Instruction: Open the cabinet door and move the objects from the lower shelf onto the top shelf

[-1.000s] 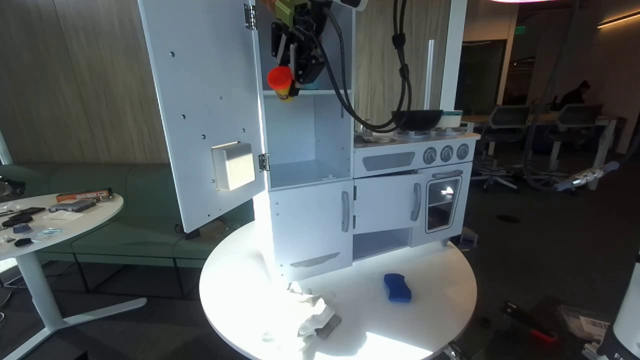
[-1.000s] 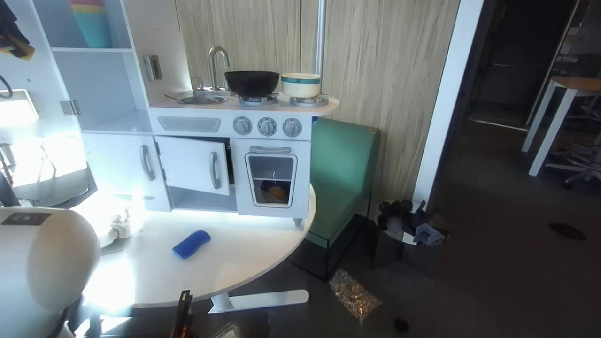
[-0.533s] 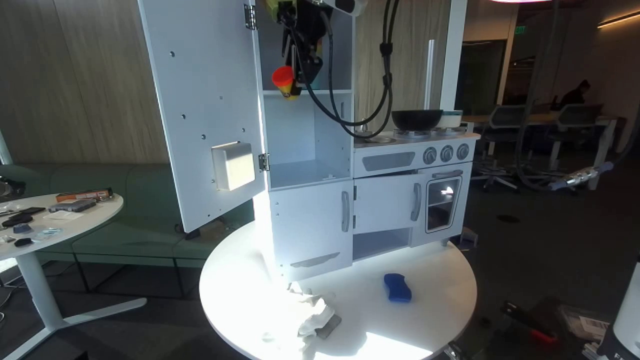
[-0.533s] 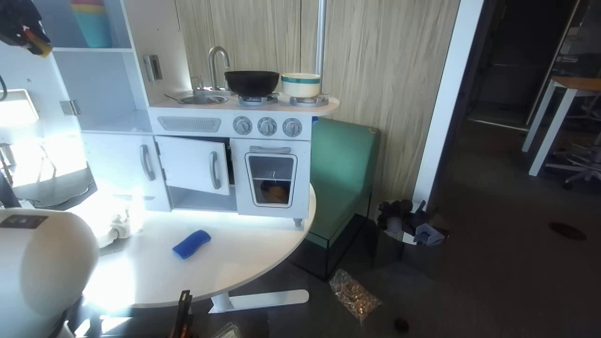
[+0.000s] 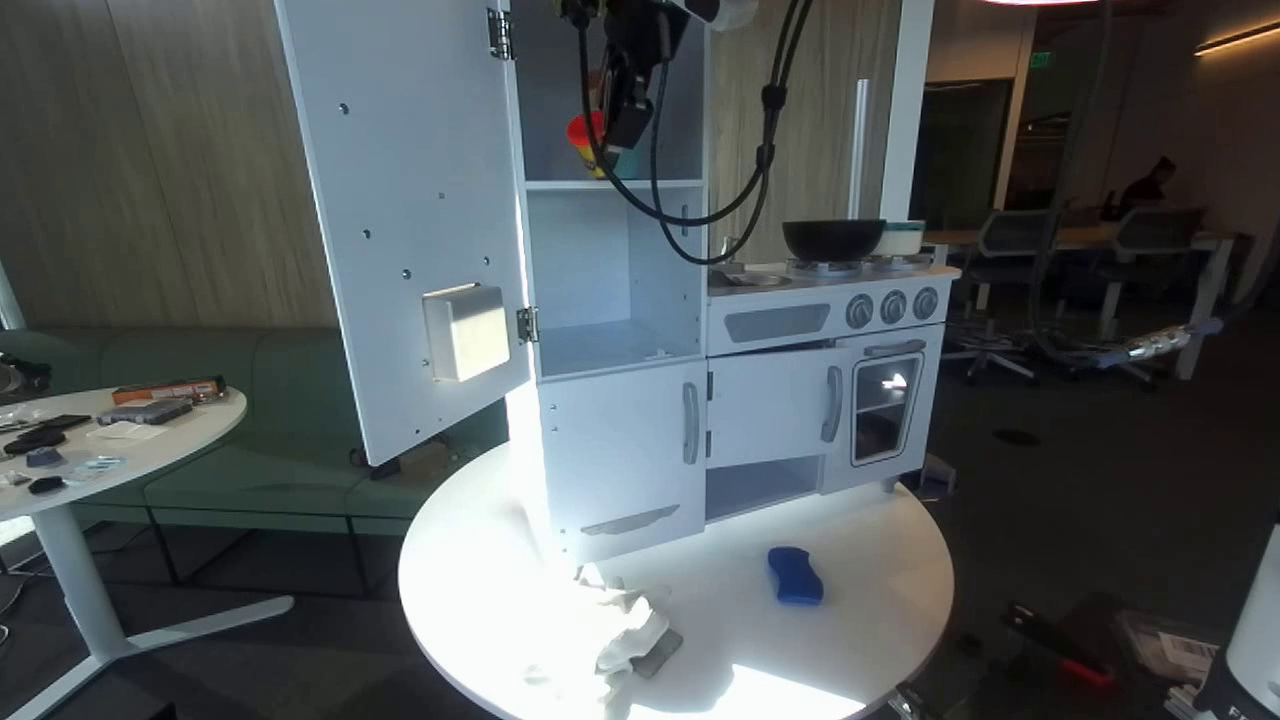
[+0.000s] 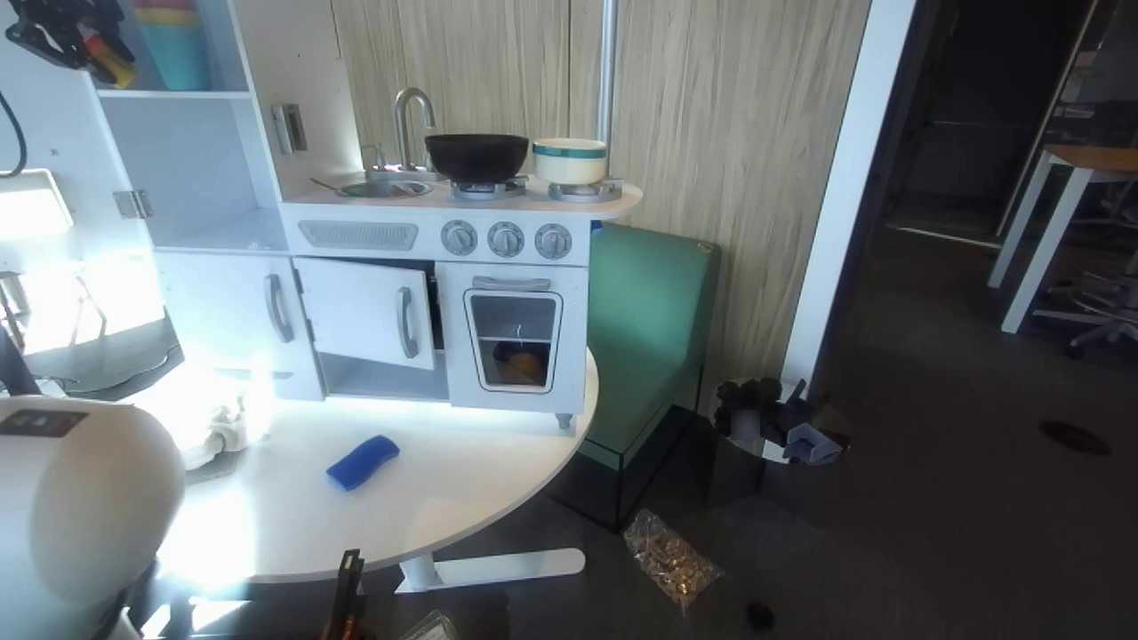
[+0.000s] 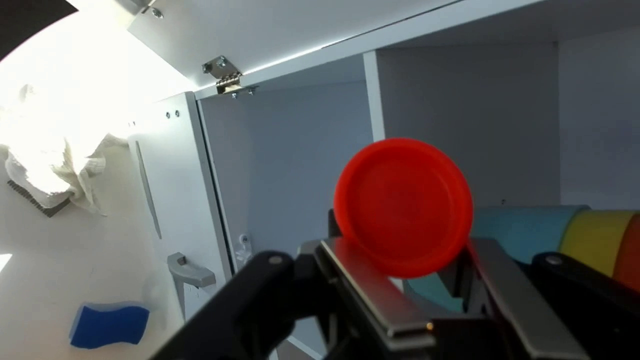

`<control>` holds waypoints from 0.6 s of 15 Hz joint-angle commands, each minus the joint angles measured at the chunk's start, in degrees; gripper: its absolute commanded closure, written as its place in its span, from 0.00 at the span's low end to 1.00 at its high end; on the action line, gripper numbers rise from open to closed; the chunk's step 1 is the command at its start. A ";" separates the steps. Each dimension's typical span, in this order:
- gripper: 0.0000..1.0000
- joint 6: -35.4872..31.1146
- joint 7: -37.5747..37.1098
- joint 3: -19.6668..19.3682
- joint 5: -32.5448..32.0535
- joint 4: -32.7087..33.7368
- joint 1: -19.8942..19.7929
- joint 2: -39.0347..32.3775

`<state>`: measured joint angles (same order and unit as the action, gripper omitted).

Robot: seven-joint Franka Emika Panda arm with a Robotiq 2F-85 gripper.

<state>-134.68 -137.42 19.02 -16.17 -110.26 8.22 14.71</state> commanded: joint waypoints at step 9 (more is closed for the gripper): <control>0.81 -8.04 -0.59 -2.76 7.92 -5.06 -1.30 2.87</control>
<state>-140.57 -137.57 16.17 -9.72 -115.46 7.92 16.65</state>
